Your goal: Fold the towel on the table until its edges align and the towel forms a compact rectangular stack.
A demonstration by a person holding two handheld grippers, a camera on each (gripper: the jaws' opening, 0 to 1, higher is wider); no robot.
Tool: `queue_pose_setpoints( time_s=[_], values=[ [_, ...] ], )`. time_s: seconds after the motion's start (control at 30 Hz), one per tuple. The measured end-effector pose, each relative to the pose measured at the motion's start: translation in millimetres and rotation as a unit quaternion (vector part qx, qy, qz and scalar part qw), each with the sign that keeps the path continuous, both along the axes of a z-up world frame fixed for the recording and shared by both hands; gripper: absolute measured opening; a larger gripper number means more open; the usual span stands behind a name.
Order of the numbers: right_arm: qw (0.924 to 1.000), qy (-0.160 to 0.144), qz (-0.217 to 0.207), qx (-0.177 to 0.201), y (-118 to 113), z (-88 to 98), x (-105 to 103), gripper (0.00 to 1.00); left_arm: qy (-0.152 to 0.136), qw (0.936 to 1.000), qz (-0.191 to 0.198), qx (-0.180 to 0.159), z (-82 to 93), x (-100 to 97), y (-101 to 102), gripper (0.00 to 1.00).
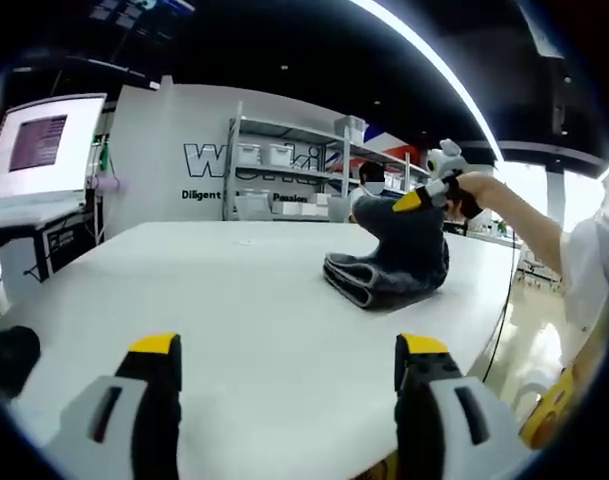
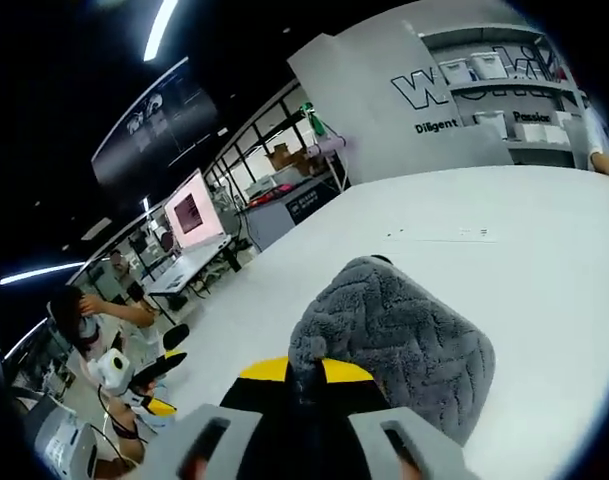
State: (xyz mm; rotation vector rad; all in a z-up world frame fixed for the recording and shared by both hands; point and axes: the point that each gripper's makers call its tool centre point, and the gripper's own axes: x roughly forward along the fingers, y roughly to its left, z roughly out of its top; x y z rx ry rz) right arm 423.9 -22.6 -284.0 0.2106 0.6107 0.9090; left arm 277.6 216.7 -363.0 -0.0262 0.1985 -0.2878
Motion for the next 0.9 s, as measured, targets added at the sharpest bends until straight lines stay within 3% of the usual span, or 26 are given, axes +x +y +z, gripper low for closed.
queue_pose_setpoints(
  time_s=[0.27, 0.57, 0.9],
  values=[
    [0.9993, 0.007, 0.026, -0.026, 19, -7.2, 4, 0.09, 0.001, 1.0, -0.003, -0.004, -1.3, 0.2, -3, 0.93],
    [0.9934, 0.03, 0.05, -0.099, 46, -45.5, 13, 0.1, 0.003, 1.0, -0.001, -0.004, -1.7, -1.5, -1, 0.92],
    [0.9768, 0.079, 0.095, -0.175, 69, -94.2, 17, 0.1, 0.007, 1.0, 0.002, -0.004, -3.5, -2.6, 1, 0.92]
  ],
)
